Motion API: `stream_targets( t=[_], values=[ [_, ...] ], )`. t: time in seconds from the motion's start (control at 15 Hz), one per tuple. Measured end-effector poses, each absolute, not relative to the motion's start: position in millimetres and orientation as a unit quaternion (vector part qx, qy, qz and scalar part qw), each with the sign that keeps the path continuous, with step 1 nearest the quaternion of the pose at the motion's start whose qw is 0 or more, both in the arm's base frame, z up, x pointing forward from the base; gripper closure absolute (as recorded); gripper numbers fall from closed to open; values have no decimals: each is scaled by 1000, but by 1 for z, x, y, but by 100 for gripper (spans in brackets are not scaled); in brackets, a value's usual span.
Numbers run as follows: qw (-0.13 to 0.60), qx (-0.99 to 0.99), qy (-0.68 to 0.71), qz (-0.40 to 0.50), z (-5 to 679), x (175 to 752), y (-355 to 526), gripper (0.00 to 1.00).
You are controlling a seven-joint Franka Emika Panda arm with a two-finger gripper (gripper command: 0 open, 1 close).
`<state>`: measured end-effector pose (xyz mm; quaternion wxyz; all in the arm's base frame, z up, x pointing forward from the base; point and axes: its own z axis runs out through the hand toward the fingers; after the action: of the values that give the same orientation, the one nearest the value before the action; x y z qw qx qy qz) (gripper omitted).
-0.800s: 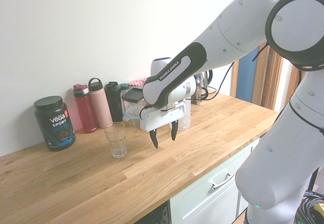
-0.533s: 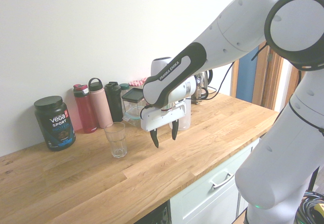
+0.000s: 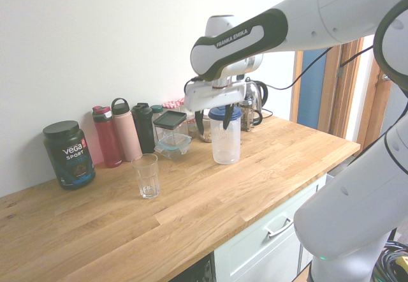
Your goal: Pour me some water
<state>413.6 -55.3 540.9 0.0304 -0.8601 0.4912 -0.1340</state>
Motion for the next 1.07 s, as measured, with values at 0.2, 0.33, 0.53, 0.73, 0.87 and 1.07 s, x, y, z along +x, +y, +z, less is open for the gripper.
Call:
stream_targets(
  t=[0.2,0.33,0.53,0.73,0.87,1.07],
  values=[
    [7,-832,528,-170,559,398,-82,0],
    [-3,-823,540,-175,557,390,-94,0],
    [0,-816,551,-172,537,390,-109,0],
    [8,-814,552,-178,514,398,-118,0],
    [14,-814,551,-186,499,408,-123,100],
    [21,-813,549,-191,478,418,-128,100]
  ],
)
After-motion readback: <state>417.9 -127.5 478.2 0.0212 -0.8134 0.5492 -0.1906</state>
